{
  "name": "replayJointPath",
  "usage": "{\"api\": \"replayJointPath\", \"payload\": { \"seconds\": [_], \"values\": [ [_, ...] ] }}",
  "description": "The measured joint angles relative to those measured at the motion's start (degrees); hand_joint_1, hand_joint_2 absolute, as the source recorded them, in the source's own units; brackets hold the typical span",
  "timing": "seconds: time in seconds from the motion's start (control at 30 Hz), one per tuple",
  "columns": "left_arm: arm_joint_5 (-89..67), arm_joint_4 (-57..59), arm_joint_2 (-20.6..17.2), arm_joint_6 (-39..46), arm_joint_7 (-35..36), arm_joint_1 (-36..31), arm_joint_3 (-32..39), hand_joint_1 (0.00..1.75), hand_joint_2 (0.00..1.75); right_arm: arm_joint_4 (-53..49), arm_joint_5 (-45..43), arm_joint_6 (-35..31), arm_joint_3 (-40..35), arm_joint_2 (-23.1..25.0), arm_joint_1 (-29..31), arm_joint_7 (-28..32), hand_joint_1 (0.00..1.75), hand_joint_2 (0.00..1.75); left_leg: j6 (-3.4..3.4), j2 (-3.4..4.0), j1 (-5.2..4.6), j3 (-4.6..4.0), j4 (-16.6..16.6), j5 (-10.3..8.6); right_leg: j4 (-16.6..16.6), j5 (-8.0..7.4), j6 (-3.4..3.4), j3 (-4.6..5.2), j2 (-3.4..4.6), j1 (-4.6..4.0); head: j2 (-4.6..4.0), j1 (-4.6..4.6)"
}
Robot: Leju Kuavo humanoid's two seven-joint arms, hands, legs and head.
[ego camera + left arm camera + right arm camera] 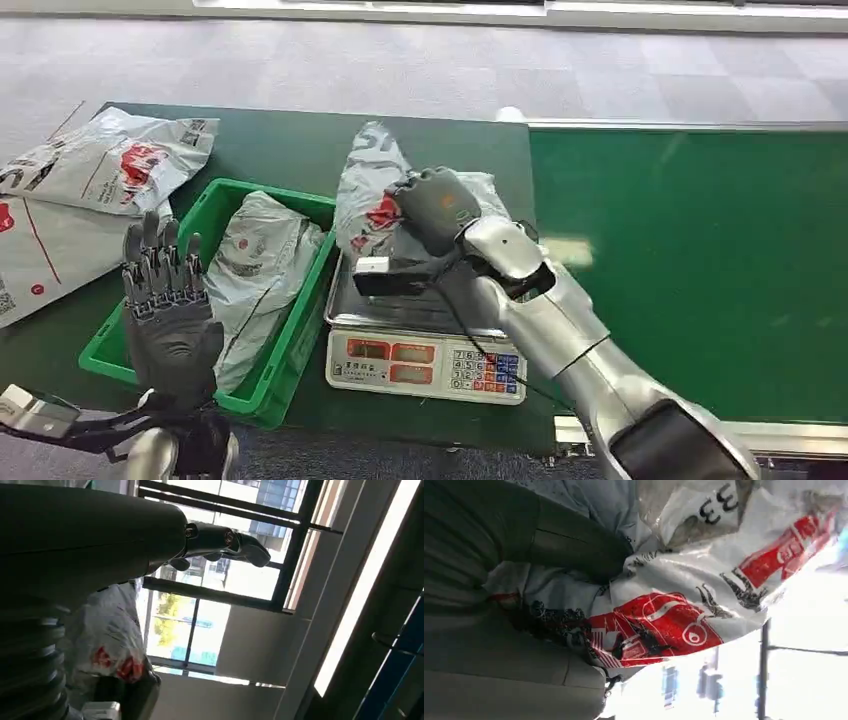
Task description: Moved the parcel from conveyor to table for the left to box.
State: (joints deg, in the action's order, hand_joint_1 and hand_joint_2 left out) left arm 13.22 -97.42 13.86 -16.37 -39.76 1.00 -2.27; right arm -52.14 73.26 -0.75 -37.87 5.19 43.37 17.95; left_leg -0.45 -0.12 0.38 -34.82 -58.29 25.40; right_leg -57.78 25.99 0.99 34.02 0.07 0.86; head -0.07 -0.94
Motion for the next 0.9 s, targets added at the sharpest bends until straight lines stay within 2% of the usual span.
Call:
{"api": "replayJointPath", "payload": {
  "seconds": [0.03, 0.1, 0.13, 0.47, 0.6, 0.73, 0.8, 0.9],
  "values": [
    [0.0, 0.3, 0.0, 0.3, -0.1, -0.1, -0.2, 0.0, 1.75, 1.3, -0.8, -0.3, -1.3, 0.9, 0.0, 0.3, 0.0, 1.75, 0.0, -0.04, 0.01, 0.0, 0.0, 0.0, 0.0, 0.01, -0.01, -0.01, -0.09, -0.01, 0.0, 0.0],
    [0.3, 0.7, 0.0, 0.7, -0.2, 0.0, -0.4, 0.0, 1.75, 3.8, -1.8, -0.4, -3.9, 2.4, 0.0, 0.8, 0.0, 1.75, -0.01, -0.15, 0.02, -0.05, 0.0, -0.01, 0.0, 0.03, -0.04, -0.02, -0.23, -0.03, 0.0, 0.0],
    [0.3, 0.8, 0.0, 0.7, -0.2, 0.0, -0.5, 0.0, 1.75, 4.5, -2.4, -0.5, -4.6, 2.8, 0.0, 0.9, 0.0, 0.0, -0.01, -0.15, 0.02, -0.05, 0.0, -0.01, 0.0, 0.03, -0.04, -0.02, -0.22, -0.03, 0.0, 0.0],
    [0.3, 0.8, -0.1, 0.7, -0.1, 0.6, -0.7, 0.0, 1.75, 6.0, -8.8, -0.8, -6.9, 3.5, 1.0, 0.7, 0.0, 0.0, -0.01, -0.11, 0.0, -0.03, 0.0, -0.01, 0.0, 0.01, -0.03, -0.01, -0.17, 0.0, 0.0, 0.0],
    [-1.2, 0.8, -0.2, 0.8, -0.3, 1.3, -0.6, 0.0, 1.75, 0.9, -18.2, -2.1, -5.5, 0.4, 0.9, 7.4, 0.0, 0.0, 0.0, -0.16, 0.0, -0.05, 0.0, -0.02, 0.0, 0.01, -0.02, -0.01, -0.22, 0.0, 0.0, 0.0],
    [-1.9, 0.8, -0.2, 0.8, -0.3, 1.5, -0.6, 0.0, 1.75, -4.9, -22.5, -1.6, -3.0, -2.4, 0.5, 9.7, 0.0, 0.0, 0.0, -0.09, 0.0, -0.02, 0.0, -0.01, 0.0, 0.0, -0.02, 0.0, -0.09, 0.0, 0.0, 0.0],
    [-2.1, 0.7, -0.2, 0.8, -0.4, 1.6, -0.6, 0.0, 1.75, -10.2, -31.8, -1.1, -0.4, -3.2, -1.3, 15.4, 0.0, 0.0, 0.0, -0.12, 0.0, -0.04, 0.0, -0.01, 0.0, 0.0, -0.02, 0.03, -0.15, 0.0, 0.0, 0.0],
    [-2.4, 0.7, -0.2, 0.9, -0.3, 1.4, -0.6, 0.0, 1.75, -21.0, -49.4, 7.4, 5.7, -4.5, -4.4, 21.2, 0.0, 0.0, 0.0, -0.19, 0.0, -0.07, 0.0, -0.01, 0.0, 0.01, -0.02, 0.03, -0.24, -0.01, 0.0, 0.0]
  ]
}}
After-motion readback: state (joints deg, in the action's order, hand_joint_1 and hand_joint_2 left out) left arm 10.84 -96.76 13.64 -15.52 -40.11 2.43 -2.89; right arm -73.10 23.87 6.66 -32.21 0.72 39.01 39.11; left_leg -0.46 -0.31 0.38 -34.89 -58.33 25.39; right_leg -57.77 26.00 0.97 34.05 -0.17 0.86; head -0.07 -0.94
